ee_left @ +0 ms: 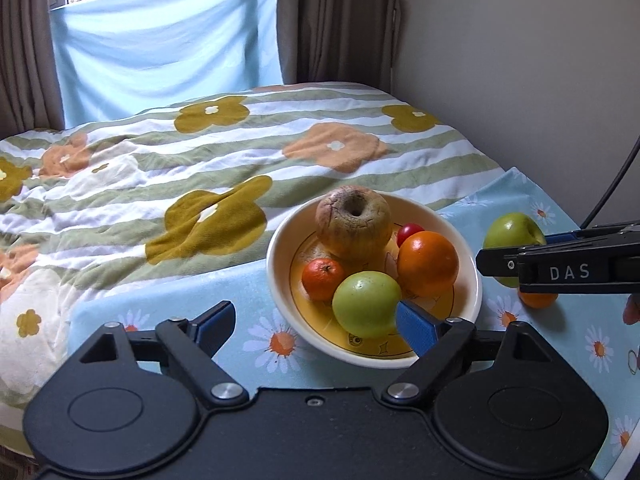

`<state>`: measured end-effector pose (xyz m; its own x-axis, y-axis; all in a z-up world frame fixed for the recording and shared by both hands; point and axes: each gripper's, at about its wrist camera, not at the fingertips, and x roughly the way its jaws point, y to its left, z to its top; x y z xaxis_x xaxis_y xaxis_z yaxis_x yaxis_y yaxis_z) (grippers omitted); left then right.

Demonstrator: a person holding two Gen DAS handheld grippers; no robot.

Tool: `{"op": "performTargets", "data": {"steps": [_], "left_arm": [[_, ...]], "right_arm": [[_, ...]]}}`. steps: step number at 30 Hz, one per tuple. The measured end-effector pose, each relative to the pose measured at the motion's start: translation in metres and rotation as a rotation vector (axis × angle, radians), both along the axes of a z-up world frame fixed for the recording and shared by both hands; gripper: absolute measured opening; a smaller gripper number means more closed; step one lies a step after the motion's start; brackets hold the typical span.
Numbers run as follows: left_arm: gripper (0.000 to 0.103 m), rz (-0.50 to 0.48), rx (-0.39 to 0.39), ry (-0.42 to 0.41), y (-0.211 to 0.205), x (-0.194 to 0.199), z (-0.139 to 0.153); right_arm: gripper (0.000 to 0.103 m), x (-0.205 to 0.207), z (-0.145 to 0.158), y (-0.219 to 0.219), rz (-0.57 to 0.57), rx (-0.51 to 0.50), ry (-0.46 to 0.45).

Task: Organize fruits
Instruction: 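Open the left gripper over the bowl while the right gripper releases its green apple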

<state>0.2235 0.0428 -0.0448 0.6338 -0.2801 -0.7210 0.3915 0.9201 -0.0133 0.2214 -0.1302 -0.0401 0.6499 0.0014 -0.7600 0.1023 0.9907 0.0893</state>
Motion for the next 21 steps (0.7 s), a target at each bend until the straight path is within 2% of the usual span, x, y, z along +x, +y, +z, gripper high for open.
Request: {"op": "performTargets", "data": {"steps": [10, 20, 21], "left_arm": [[0.09, 0.125, 0.005, -0.006, 0.018, -0.021, 0.003], [0.09, 0.178, 0.008, 0.008, 0.022, -0.033, -0.004], [0.09, 0.183, 0.012, 0.015, 0.021, -0.033, -0.006]], "right_arm": [[0.068, 0.016, -0.02, 0.025, 0.15, 0.001, 0.036], [0.069, 0.021, -0.037, 0.033, 0.213, -0.004, 0.041], [0.074, 0.019, -0.036, 0.033, 0.213, -0.005, 0.024]]}}
